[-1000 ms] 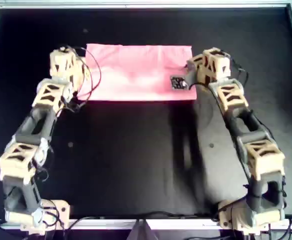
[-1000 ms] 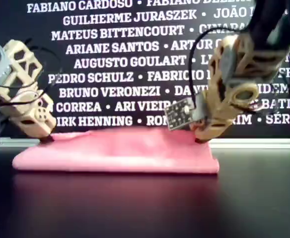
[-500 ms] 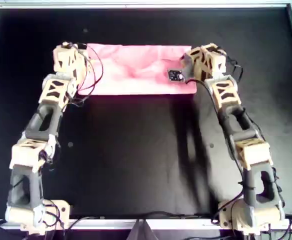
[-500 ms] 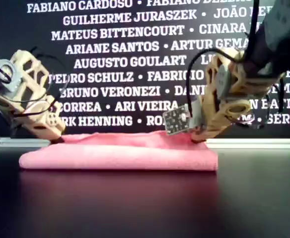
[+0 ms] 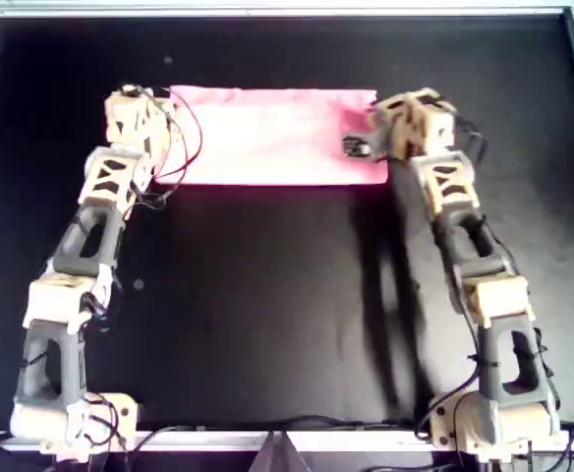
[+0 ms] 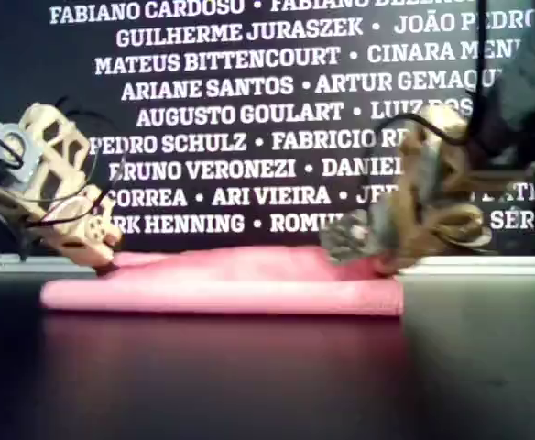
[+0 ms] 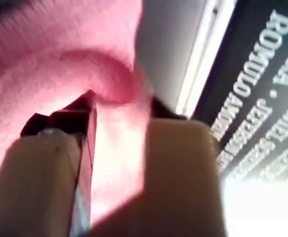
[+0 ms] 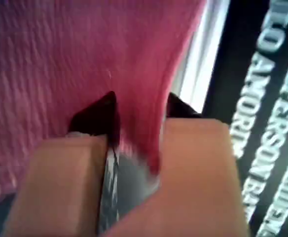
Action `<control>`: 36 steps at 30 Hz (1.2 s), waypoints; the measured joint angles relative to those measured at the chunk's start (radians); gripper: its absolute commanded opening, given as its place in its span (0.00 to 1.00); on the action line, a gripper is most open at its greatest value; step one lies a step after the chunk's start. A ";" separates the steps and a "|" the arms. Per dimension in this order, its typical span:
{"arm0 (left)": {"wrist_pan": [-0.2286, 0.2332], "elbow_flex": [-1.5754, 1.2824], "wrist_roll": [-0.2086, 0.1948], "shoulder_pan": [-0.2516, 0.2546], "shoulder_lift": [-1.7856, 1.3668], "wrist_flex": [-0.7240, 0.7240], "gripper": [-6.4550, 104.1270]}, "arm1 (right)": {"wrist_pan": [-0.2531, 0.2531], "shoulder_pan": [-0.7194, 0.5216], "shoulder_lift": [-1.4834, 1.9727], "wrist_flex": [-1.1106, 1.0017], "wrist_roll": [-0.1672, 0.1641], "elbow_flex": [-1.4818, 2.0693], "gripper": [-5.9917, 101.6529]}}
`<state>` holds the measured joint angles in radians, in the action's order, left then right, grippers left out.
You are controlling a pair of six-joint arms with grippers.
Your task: Fold a cloth
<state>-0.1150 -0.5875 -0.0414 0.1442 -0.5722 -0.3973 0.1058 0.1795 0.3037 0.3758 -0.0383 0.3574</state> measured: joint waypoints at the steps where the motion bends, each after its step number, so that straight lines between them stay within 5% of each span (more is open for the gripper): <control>1: 0.005 0.000 0.000 -0.003 0.000 0.000 0.56 | 0.000 -0.008 0.000 0.000 0.000 0.000 0.52; 16: 0.006 0.000 0.000 -0.008 -0.025 -0.049 0.57 | 0.009 -0.018 0.048 0.008 0.000 0.002 0.53; 21: 0.006 -0.064 0.000 -0.008 -0.298 -0.342 0.57 | 0.009 -0.017 0.325 0.244 0.000 0.000 0.53; 31: 0.002 -0.147 -0.011 -0.009 -1.071 -1.003 0.57 | 0.008 0.002 1.000 1.172 -0.003 -0.005 0.53; 36: -0.003 -0.224 -0.103 -0.020 -1.279 -1.160 0.57 | 0.006 -0.017 1.192 1.223 0.008 0.009 0.53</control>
<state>-0.1181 -0.8115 -0.1442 0.1243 -1.8515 -1.5570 0.1120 0.1626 1.4956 1.5984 -0.0307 0.3666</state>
